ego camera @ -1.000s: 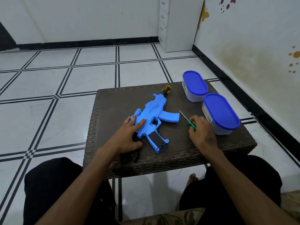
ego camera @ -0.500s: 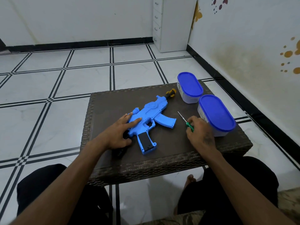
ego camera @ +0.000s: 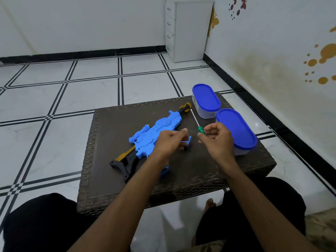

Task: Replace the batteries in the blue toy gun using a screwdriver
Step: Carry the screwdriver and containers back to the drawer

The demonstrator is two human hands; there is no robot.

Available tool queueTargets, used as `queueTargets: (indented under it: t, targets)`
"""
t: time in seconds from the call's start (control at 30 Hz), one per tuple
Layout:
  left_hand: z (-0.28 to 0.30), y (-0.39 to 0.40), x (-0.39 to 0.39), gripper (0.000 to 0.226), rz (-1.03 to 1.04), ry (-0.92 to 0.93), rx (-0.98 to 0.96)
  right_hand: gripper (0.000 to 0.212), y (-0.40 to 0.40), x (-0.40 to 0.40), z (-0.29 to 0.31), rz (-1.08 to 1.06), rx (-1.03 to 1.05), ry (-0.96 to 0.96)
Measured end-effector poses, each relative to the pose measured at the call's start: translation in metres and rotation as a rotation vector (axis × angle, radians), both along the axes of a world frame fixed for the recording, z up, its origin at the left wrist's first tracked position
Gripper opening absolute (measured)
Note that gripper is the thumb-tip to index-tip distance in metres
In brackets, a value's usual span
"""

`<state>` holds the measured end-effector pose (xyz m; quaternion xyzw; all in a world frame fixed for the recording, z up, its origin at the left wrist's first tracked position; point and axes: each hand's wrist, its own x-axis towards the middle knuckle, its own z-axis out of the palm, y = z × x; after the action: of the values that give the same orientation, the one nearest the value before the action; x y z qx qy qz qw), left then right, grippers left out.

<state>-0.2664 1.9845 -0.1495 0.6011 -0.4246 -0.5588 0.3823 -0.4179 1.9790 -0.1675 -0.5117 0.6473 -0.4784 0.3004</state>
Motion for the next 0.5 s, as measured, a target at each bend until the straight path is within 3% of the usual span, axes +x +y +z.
queueTargets:
  t: [0.2, 0.3, 0.5]
  targets:
    - [0.007, -0.017, -0.033, 0.021, 0.015, 0.131, 0.090, 0.035, 0.010, -0.005, 0.005, 0.031, -0.007, -0.028]
    - [0.006, -0.024, -0.035, 0.015, 0.027, 0.130, 0.117, 0.027, 0.009, -0.012, 0.006, 0.136, 0.020, -0.008]
    - [0.006, -0.031, -0.029, 0.012, 0.160, 0.230, 0.134, 0.007, -0.004, -0.038, 0.032, 0.017, -0.158, 0.370]
